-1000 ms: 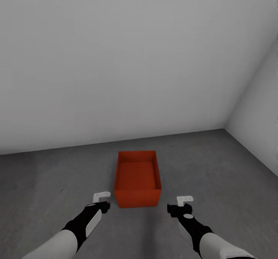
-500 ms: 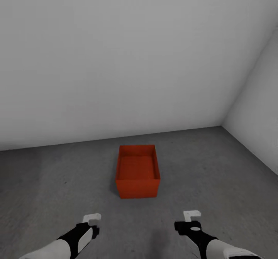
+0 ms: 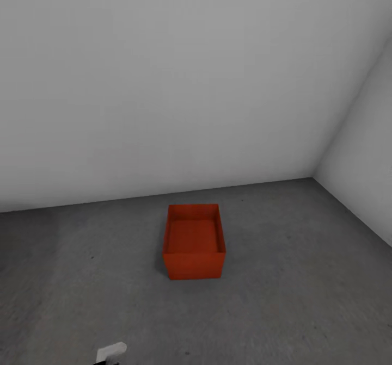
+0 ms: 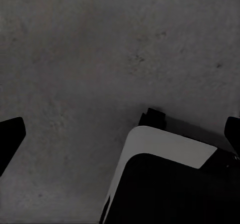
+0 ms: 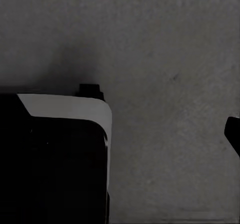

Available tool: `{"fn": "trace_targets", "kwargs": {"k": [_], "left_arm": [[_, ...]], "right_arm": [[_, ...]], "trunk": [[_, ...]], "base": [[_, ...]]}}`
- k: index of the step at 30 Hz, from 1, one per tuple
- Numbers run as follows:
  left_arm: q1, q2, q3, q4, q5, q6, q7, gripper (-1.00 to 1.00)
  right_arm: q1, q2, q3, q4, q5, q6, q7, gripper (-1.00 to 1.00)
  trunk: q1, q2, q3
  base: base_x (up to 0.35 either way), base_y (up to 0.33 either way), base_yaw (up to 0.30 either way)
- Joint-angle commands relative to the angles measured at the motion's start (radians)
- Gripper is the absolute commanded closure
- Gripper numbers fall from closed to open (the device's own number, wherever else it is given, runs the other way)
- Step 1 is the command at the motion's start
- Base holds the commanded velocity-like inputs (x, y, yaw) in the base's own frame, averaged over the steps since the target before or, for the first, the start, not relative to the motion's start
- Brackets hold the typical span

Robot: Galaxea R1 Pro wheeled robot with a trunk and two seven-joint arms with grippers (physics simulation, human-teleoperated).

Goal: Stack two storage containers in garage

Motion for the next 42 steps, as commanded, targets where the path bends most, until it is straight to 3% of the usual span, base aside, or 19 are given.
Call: {"fn": "trace_targets", "kwargs": {"k": [1,6,15,42], "left_arm": [[0.023,0.0,-0.009,0.0,0.007,-0.01,0.002,-1.0],[0.09,0.002,-0.009,0.0,0.006,-0.064,0.003,-1.0],[0.1,-0.001,-0.01,-0.002,0.001,-0.076,0.003,-1.0],[0.1,0.001,-0.011,-0.002,0.0,-0.076,0.003,-1.0]], "right_arm": [[0.024,0.002,0.002,0.003,0.006,-0.005,-0.003,-1.0],[0.107,0.005,0.002,0.003,0.005,-0.024,0.001,-1.0],[0.181,0.006,0.003,0.003,0.012,-0.051,0.007,-1.0],[0.23,0.001,0.005,0.003,0.024,-0.089,0.01,-1.0]], "trunk": [[0.0,-0.001,-0.001],[0.0,-0.001,0.0],[0.0,-0.001,0.013],[0.0,-0.001,0.056]], "base": [[0.0,0.0,0.0],[0.0,0.0,0.0],[0.0,0.0,0.0],[0.0,0.0,0.0]]}}
